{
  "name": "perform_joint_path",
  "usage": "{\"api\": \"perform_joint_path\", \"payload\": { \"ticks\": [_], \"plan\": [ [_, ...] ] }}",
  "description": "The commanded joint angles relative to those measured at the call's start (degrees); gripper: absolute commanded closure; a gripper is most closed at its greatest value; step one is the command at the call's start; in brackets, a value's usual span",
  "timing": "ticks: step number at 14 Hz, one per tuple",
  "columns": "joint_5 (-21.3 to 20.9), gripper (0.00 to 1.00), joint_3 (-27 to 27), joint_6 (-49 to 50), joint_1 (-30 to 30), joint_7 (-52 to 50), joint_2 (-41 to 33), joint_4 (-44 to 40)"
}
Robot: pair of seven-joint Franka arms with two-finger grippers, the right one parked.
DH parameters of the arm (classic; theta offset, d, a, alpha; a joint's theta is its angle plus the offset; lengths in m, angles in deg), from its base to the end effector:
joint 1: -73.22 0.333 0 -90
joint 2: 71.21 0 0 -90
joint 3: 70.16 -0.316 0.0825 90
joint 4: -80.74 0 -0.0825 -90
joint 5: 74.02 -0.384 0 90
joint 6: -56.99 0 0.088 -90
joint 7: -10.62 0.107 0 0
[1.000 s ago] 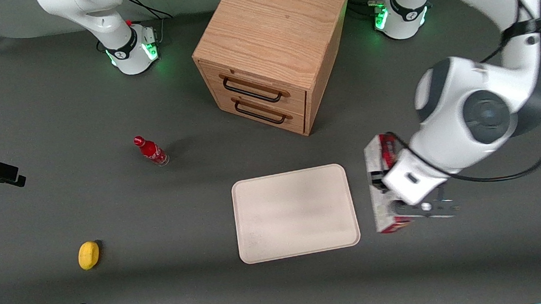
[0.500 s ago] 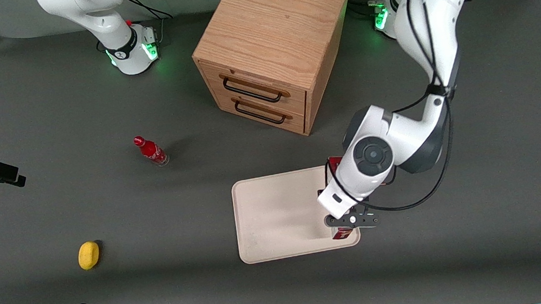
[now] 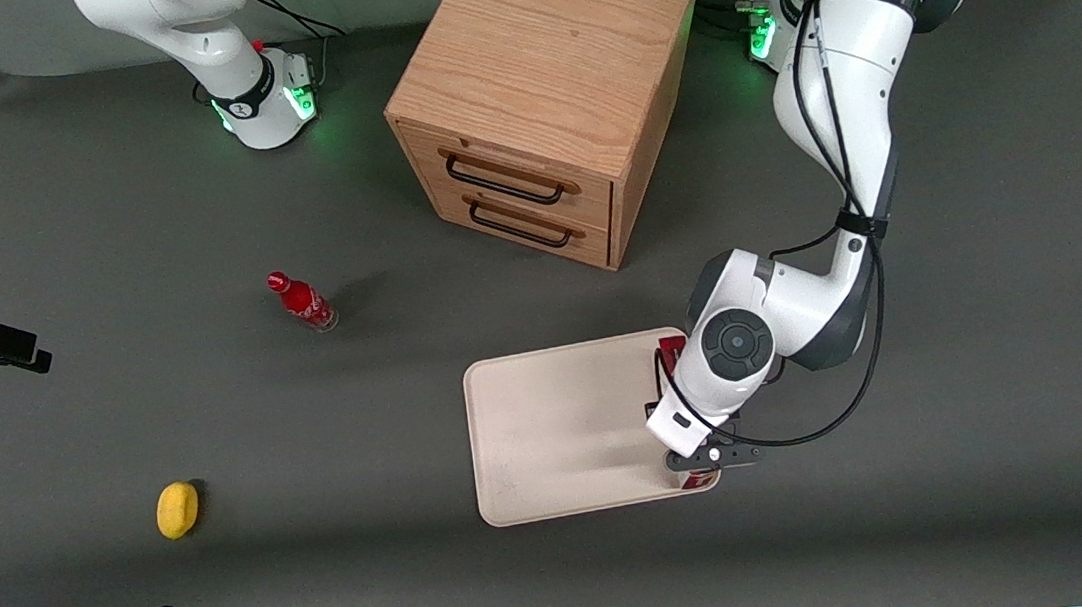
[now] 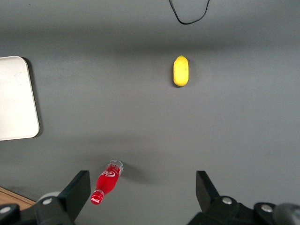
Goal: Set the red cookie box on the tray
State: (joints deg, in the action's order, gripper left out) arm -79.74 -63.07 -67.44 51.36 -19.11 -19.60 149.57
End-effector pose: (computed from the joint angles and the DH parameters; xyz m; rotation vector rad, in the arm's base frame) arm 0.6860 -0.3441 0.2436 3.0935 0.0162 0.0945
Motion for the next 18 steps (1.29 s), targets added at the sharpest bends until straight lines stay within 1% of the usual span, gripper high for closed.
{"api": "perform_joint_path", "payload": {
  "ticks": [1,4,6,8,9,11,13,16,18],
  "plan": [
    [-1.49,0.0,-1.02,-0.38,-1.34,-1.47,-1.07,-0.27],
    [-0.79,0.0,-1.02,1.1,0.14,-1.21,-4.84,-0.19],
    [0.35,0.0,-1.02,3.21,2.42,2.11,-10.18,1.64],
    [4.91,0.0,-1.11,7.77,6.46,9.82,-16.95,5.07],
    [6.5,0.0,-1.2,12.23,7.96,12.82,-19.33,5.43],
    [6.95,0.0,-3.55,20.15,9.81,14.08,-23.73,5.61],
    [6.95,0.0,-3.83,24.91,15.41,14.96,-28.12,7.79],
    [5.9,0.0,-4.36,24.23,20.17,23.99,-36.73,18.5],
    [5.81,0.0,-4.36,24.58,22.29,24.72,-40.78,21.77]
  ]
}}
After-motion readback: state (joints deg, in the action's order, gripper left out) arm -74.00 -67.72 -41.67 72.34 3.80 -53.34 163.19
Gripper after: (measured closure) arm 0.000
